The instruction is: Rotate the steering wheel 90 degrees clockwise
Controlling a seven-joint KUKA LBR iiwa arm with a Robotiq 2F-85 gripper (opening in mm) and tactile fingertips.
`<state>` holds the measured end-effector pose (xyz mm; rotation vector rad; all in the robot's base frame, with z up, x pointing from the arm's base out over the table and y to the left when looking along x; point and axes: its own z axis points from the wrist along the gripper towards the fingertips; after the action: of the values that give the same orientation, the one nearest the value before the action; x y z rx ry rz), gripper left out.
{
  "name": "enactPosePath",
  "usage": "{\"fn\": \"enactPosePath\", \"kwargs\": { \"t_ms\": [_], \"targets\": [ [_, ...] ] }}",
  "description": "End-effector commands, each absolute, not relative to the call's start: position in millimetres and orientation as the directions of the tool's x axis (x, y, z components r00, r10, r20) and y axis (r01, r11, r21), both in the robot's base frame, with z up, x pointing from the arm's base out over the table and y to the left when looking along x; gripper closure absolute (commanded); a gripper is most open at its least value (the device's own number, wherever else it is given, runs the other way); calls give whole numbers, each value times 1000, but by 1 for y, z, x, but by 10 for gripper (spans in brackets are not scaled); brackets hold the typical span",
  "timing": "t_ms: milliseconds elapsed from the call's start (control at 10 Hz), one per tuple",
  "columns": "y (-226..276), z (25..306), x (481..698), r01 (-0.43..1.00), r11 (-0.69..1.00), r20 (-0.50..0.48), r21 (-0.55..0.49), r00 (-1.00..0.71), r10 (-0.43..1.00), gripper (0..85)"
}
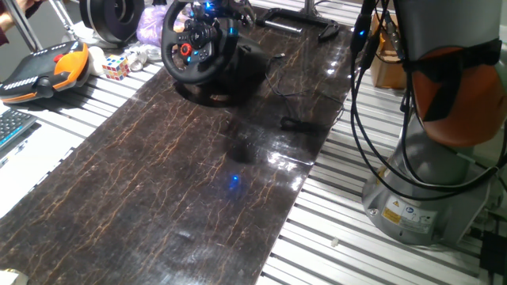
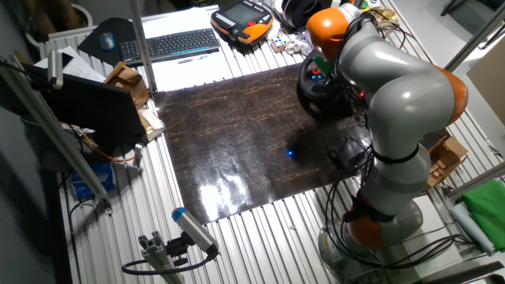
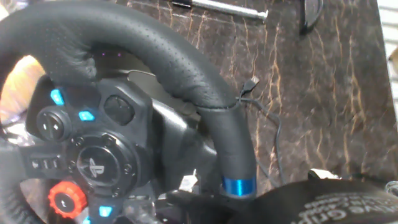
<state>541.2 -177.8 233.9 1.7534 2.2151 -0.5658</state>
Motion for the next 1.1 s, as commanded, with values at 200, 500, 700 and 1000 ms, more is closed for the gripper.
{"fn": "enactPosePath", "kwargs": {
  "t_ms": [200, 500, 700, 1000],
  "targets": [
    [-187, 232, 540, 911, 373, -425, -174, -412, 806, 30],
    [-192, 233, 543, 900, 394, -422, -186, -435, 795, 80],
    [-195, 234, 547, 899, 396, -425, -185, -437, 793, 137],
    [-197, 234, 550, 911, 375, -422, -171, -412, 808, 340]
  ]
}}
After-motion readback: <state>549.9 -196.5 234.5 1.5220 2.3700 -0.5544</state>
